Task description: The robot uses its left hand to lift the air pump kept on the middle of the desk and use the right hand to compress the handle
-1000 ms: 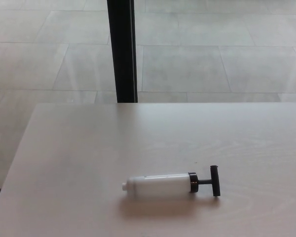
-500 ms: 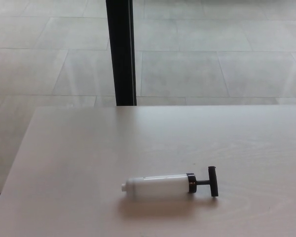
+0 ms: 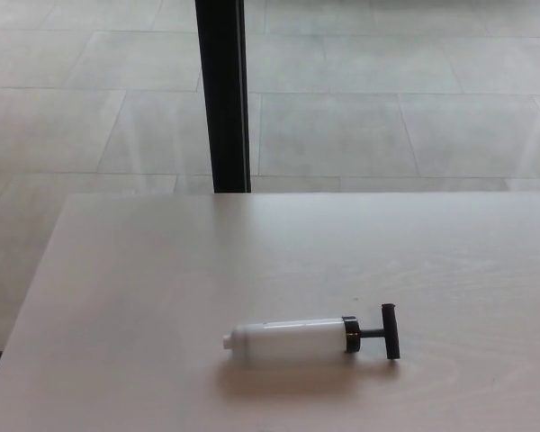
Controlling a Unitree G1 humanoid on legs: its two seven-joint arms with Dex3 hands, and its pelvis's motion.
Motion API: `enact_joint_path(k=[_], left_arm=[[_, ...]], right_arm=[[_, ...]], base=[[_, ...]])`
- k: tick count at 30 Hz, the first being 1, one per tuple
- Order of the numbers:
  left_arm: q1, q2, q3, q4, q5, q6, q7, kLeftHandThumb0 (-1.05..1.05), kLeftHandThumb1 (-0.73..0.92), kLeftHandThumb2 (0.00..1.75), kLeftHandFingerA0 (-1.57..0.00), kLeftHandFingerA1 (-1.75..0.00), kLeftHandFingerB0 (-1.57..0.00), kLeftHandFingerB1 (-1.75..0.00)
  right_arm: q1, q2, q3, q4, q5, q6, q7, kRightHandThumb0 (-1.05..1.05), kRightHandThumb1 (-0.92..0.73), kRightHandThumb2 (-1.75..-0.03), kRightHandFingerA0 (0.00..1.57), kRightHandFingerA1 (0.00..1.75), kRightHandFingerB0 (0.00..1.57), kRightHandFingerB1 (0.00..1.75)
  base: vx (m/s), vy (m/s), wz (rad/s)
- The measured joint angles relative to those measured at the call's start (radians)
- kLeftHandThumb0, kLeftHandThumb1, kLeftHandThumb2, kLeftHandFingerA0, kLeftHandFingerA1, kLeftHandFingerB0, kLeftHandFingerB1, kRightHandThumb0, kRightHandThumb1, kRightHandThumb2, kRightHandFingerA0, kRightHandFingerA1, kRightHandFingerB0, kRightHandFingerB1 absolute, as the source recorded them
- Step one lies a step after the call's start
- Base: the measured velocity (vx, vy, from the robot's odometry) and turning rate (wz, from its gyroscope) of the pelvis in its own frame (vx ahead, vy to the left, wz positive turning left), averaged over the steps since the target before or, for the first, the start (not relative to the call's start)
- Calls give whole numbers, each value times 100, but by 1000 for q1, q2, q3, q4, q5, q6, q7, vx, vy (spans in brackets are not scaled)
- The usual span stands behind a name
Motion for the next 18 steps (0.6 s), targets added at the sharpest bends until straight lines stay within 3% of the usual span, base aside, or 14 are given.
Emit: enact_joint_path(k=[1,2,3,4,5,6,8,9,18], left_arm=[[1,4,-11,2,-11,0,0,-62,58,97,-38,-62,-22,-49],[0,7,-15,2,-19,0,0,-60,57,97,-38,-63,-22,-50],[0,9,-18,1,-29,0,0,-58,56,97,-39,-63,-21,-50],[0,11,-21,1,-36,0,0,-64,68,64,-40,-51,-32,-40],[1,12,-25,1,-41,0,0,-61,73,62,-41,-51,-35,-39],[1,14,-30,1,-49,0,0,-61,57,96,-37,-61,-23,-49],[2,14,-35,1,-60,0,0,-60,57,96,-38,-62,-23,-49],[2,14,-38,2,-69,0,0,-61,70,63,-41,-52,-34,-40],[17,17,-65,8,-110,-3,5,-60,75,62,-43,-55,-32,-39]], right_arm=[[2,3,8,0,2,-7,0,-85,-71,-119,53,96,28,71],[3,6,13,-3,4,-10,0,-89,-89,-68,44,127,29,79],[2,7,17,-4,6,-13,0,-89,-88,-67,41,127,29,81],[2,7,21,-4,9,-15,-1,-89,-85,-68,43,123,29,81],[1,7,24,-5,10,-17,-2,-88,-84,-67,44,121,29,81],[-1,7,29,-7,11,-19,-4,-88,-82,-66,42,112,28,77],[-6,5,38,-8,12,-20,-7,-86,-82,-66,43,105,28,74],[-10,0,49,-5,12,-21,-11,-85,-84,-65,36,105,24,75],[-92,-69,112,23,14,55,-48,-76,-81,-62,29,101,17,77]], base=[[0,0,0],[0,0,0],[0,0,0],[0,0,0],[0,0,0],[0,0,0],[0,0,0],[0,0,0],[0,0,0]])
